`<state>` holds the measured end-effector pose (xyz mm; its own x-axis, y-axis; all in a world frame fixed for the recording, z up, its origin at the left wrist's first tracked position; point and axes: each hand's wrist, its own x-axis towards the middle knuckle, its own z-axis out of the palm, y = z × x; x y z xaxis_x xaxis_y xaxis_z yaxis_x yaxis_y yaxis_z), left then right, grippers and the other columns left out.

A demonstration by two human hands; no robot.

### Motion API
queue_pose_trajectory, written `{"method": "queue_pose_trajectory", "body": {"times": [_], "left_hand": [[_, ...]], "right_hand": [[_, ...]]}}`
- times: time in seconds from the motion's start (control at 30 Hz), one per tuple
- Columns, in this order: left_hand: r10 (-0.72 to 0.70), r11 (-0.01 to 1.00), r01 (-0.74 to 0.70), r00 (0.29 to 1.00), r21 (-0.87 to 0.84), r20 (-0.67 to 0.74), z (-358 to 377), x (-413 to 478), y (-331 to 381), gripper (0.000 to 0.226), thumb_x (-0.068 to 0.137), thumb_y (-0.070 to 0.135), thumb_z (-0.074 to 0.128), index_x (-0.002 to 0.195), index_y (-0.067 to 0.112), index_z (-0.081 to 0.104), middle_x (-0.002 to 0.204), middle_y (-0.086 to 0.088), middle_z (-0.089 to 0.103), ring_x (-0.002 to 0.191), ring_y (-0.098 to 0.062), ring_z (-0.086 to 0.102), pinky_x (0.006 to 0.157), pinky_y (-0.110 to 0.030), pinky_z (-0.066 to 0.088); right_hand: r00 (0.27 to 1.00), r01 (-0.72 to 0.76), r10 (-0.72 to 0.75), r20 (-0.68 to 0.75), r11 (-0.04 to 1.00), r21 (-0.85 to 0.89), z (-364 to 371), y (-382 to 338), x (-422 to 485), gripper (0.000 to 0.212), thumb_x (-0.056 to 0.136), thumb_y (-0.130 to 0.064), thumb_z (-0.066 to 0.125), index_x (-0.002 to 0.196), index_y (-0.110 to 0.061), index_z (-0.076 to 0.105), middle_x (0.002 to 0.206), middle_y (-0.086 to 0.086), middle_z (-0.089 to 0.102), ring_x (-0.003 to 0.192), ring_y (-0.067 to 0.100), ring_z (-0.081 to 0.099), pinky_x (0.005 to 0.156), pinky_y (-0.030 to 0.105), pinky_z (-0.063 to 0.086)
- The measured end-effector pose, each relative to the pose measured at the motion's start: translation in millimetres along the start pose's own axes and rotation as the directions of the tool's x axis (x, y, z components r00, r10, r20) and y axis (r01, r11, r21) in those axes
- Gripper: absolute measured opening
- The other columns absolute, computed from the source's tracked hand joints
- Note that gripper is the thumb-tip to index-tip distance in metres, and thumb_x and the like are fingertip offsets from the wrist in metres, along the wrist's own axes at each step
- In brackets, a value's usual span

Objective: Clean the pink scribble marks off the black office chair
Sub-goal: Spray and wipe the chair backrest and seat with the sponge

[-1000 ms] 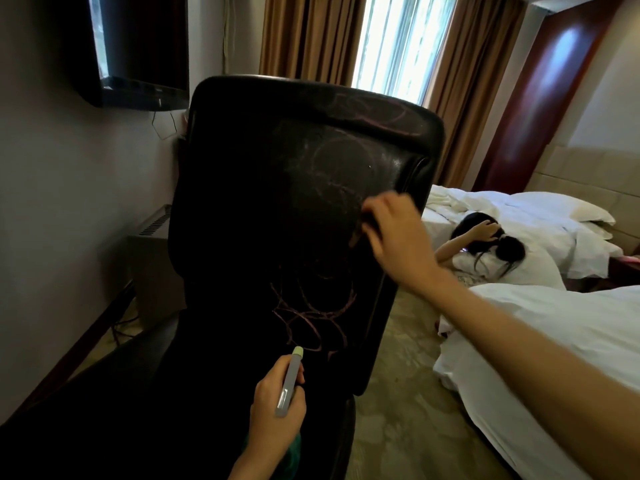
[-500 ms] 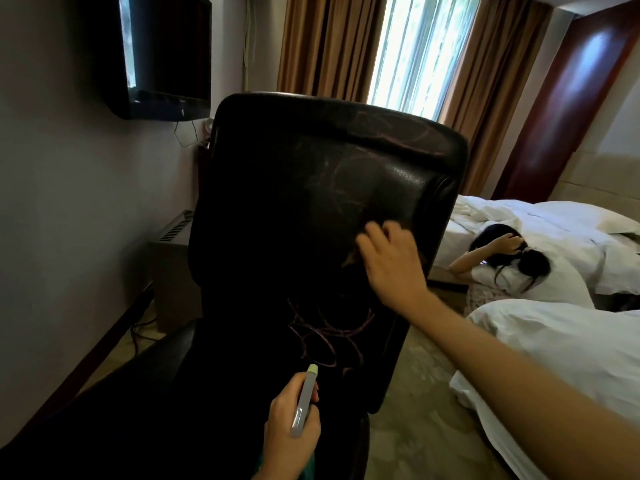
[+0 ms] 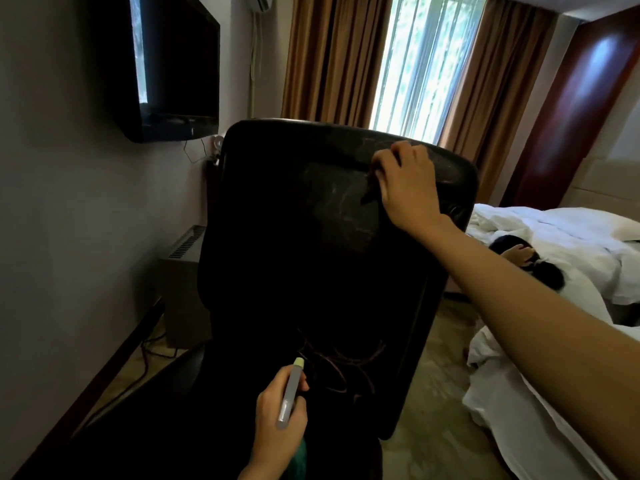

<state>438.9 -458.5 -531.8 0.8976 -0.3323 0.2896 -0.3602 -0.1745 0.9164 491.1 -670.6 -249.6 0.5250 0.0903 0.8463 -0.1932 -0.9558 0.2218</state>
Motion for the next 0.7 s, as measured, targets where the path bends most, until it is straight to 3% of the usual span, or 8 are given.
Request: {"method": "queue_pose_trajectory", "body": {"times": [0.13,0.23,0.33,0.43,0.57,0.63,0.7], "left_hand": [[-0.034,0.999,0.034,0.999,0.005,-0.004,-20.6,11.4,-15.4,0.043,0.085,-0.013,0.055,0.088,0.029,0.052,0.079,-0.009,0.056,0.068,-0.025,0.051,0.052,-0.024,0.036],[-0.083,0.995,0.083,0.997,0.055,-0.011,-32.2,11.7,-31.3,0.049,0.084,-0.014,0.057,0.087,0.035,0.052,0.082,0.005,0.057,0.075,-0.003,0.056,0.059,-0.014,0.04],[-0.159,0.987,0.159,0.987,0.037,0.004,-41.1,10.8,-39.6,0.058,0.084,-0.014,0.057,0.082,0.044,0.057,0.083,0.006,0.057,0.074,-0.002,0.057,0.063,-0.006,0.041],[-0.153,0.987,0.151,0.987,0.049,0.045,-43.6,10.4,-37.6,0.042,0.087,-0.011,0.055,0.093,0.031,0.051,0.089,0.009,0.055,0.075,-0.01,0.056,0.064,-0.011,0.042],[-0.138,0.986,0.13,0.988,0.106,0.064,-39.5,8.3,-33.0,0.044,0.089,-0.007,0.055,0.109,0.03,0.043,0.092,0.016,0.049,0.076,-0.009,0.052,0.066,-0.018,0.042],[-0.142,0.984,0.134,0.988,0.113,0.068,-37.9,9.5,-34.0,0.043,0.089,-0.007,0.055,0.112,0.028,0.043,0.092,0.01,0.051,0.079,-0.013,0.054,0.072,-0.022,0.04],[-0.179,0.979,0.168,0.98,0.117,0.091,-37.7,11.1,-34.0,0.042,0.091,-0.005,0.053,0.114,0.027,0.04,0.093,0.012,0.049,0.088,-0.02,0.054,0.074,-0.018,0.036]], "right_hand": [[0.999,-0.029,0.034,0.039,0.992,-0.121,28.1,-13.1,-32.2,0.027,0.083,-0.014,0.06,0.109,-0.008,0.059,0.112,0.018,0.055,0.091,0.038,0.05,0.069,0.041,0.039],[0.993,0.088,-0.076,0.095,0.987,-0.137,41.5,-39.2,-86.2,0.029,0.079,-0.013,0.06,0.108,-0.011,0.058,0.11,0.014,0.055,0.088,0.034,0.048,0.068,0.04,0.038],[0.947,0.249,-0.231,0.221,0.967,-0.056,52.0,-66.6,-149.7,0.029,0.078,-0.017,0.046,0.103,-0.014,0.061,0.105,0.009,0.056,0.088,0.029,0.047,0.068,0.037,0.041],[0.914,0.268,-0.269,0.303,0.962,0.045,52.8,-80.7,-168.3,0.03,0.074,-0.018,0.052,0.102,-0.014,0.061,0.101,0.009,0.058,0.084,0.028,0.052,0.065,0.035,0.045],[0.979,0.14,-0.149,0.138,0.988,0.072,30.2,-76.0,-99.9,0.026,0.077,-0.016,0.054,0.102,-0.01,0.061,0.102,0.015,0.056,0.082,0.033,0.051,0.063,0.036,0.038],[0.998,0.059,-0.059,0.007,0.997,0.04,15.4,-61.3,-40.5,0.024,0.081,-0.015,0.056,0.103,-0.008,0.061,0.112,0.018,0.055,0.089,0.035,0.049,0.067,0.038,0.039],[0.999,-0.022,0.023,-0.039,1.0,0.019,6.9,-44.9,11.6,0.023,0.088,-0.016,0.053,0.108,-0.006,0.059,0.121,0.019,0.05,0.1,0.037,0.045,0.073,0.041,0.038]]}}
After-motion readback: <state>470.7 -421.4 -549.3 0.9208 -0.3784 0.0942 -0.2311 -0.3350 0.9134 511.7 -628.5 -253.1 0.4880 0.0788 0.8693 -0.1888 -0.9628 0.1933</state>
